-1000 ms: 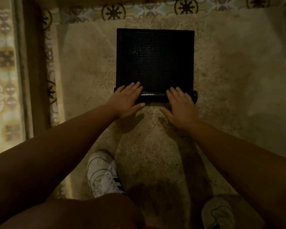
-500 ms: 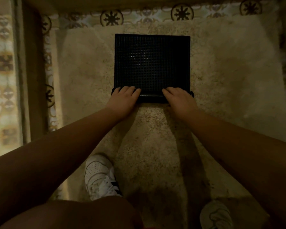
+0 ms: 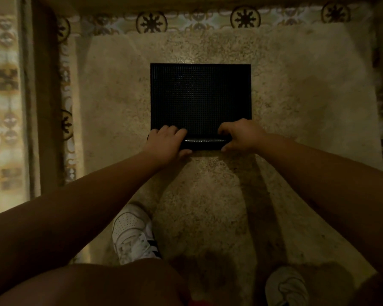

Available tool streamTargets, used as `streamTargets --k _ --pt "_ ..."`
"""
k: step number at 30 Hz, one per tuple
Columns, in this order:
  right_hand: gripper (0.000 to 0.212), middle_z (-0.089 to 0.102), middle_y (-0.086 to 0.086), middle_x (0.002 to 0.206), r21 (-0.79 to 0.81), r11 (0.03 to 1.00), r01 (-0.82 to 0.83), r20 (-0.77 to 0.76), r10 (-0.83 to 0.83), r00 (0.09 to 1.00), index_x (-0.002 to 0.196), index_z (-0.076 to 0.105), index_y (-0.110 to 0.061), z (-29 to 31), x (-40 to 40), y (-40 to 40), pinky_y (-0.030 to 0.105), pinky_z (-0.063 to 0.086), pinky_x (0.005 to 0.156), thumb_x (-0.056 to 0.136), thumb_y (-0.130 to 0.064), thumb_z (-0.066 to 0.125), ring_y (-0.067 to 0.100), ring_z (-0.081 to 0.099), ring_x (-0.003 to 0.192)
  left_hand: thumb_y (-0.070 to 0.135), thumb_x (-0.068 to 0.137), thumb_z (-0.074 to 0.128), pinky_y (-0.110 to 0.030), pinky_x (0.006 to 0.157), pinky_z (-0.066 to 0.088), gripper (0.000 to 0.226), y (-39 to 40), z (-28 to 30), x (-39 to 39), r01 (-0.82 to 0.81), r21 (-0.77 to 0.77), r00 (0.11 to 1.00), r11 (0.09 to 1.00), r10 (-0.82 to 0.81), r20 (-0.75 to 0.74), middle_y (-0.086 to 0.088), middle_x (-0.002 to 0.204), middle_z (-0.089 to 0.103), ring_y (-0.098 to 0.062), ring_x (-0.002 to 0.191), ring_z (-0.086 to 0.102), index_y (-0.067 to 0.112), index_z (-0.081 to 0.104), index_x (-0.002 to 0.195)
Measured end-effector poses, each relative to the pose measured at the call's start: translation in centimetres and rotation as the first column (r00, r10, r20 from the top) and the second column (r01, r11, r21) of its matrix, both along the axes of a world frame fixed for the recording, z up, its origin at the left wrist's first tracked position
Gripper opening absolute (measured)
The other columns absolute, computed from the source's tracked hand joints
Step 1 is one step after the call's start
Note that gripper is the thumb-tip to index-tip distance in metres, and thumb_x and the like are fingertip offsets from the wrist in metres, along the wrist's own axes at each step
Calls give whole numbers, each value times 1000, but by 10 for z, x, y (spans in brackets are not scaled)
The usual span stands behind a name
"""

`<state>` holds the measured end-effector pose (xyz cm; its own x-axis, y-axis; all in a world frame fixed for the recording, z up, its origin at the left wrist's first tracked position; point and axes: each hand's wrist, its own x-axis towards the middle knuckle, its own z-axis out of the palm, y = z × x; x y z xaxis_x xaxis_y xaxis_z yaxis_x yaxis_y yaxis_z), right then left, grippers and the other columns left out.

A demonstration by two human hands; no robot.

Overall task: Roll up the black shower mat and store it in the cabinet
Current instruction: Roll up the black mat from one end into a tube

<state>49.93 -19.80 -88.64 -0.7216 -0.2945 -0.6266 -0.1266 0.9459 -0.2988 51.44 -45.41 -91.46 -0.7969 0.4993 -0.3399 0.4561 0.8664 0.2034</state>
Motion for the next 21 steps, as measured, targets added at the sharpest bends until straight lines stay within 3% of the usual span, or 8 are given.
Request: streamTargets --k 3,7,11,14,16,19,21 --pt "50 64 5 116 -60 996 68 73 -63 995 118 62 -24 -1 1 -1 34 49 82 73 -36 80 24 59 103 62 84 46 -42 80 43 59 -5 -2 6 -12 48 1000 999 12 -7 -9 117 53 -28 106 48 18 51 124" --pt "55 58 8 130 -90 989 121 124 -109 986 128 60 -18 -2 0 0 28 41 88 77 -33 77 26 52 117 60 87 46 -42 81 46 58 -4 0 -6 21 29 998 999 -23 60 -9 119 56 -28 107 51 19 52 128" --pt "63 36 6 151 -78 993 85 -42 -88 995 139 49 -18 -2 18 0 43 29 107 86 -50 60 32 28 135 56 89 49 -42 82 50 53 -4 5 -17 13 87 992 996 -23 123 -9 116 59 -29 104 55 18 57 125" --pt "77 46 9 141 -55 998 35 -297 -49 954 144 37 -17 -4 51 -9 44 34 103 83 -58 57 30 39 126 54 88 54 -37 79 48 49 -4 7 -25 -27 147 988 989 4 154 -9 110 62 -28 100 57 16 61 119" --pt "71 52 9 134 -26 1000 -13 -396 2 918 142 41 -16 -8 66 -15 43 34 102 83 -50 62 29 46 121 54 86 57 -37 79 46 51 -5 7 -26 -15 156 987 988 -10 160 -10 109 63 -29 100 57 16 60 118" --pt "51 62 8 121 -101 992 69 -426 -106 898 130 56 -17 -10 59 -16 44 40 92 83 -31 69 30 53 110 54 86 58 -37 80 45 51 -5 5 -22 30 139 991 990 -47 122 -9 109 64 -29 100 55 16 61 119" --pt "48 64 8 119 -132 988 86 -362 -129 923 127 59 -17 -7 44 -12 43 42 90 83 -30 70 30 54 108 54 87 56 -37 80 45 49 -6 4 -25 6 149 990 989 -26 135 -9 108 64 -29 99 55 15 63 118"
